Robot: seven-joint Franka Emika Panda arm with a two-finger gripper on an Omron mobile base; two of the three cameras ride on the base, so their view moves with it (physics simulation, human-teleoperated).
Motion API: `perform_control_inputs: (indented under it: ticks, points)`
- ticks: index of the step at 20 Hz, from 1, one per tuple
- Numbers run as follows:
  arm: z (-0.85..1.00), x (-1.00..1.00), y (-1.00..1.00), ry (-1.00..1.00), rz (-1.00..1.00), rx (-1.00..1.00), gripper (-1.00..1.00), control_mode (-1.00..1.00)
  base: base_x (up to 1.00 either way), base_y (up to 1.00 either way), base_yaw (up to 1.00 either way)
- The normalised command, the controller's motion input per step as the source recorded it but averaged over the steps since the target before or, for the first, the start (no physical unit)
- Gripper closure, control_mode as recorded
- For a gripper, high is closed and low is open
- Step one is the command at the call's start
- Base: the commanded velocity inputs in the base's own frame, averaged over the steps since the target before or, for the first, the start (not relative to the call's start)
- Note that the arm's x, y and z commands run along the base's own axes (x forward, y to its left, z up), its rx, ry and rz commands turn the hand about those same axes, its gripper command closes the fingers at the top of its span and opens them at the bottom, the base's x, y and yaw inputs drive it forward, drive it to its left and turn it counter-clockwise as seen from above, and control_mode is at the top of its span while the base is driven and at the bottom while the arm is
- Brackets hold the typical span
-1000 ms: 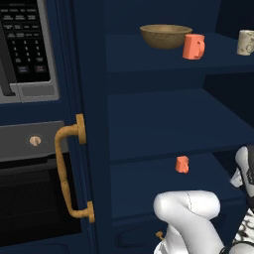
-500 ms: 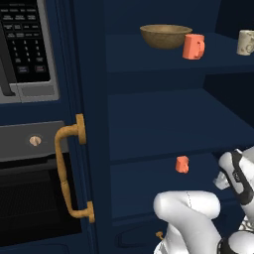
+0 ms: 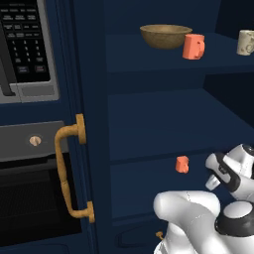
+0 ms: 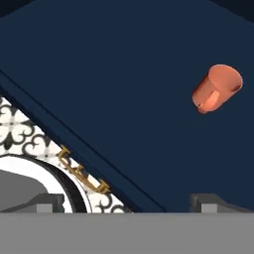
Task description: Gather all objects into one cabinet and sort the glasses and bowls to opposite sides.
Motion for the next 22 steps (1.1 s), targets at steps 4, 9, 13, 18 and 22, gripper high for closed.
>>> perform_control_inputs:
  ticks: [4,9,13,18,22]
  points:
    - [-0.53,-0.11,0.0,0.01,-0.3,0.09,-1.0,-1.0,0.0,0.0,0.0]
    - [-0.3,-0.07,0.03,-0.02,-0.34,0.19,-1.0,-1.0,0.0,0.0,0.0]
    - [-0.01,0.12,0.09,-0.07,-0.31,0.23,-1.0,-1.0,0.0,0.0,0.0]
    - [-0.04,0.06,0.02,-0.11,-0.25,0.18,-1.0,-1.0,0.0,0.0,0.0]
    - [-0.18,0.25,0.0,-0.21,-0.15,0.05,-1.0,-1.0,0.0,0.0,0.0]
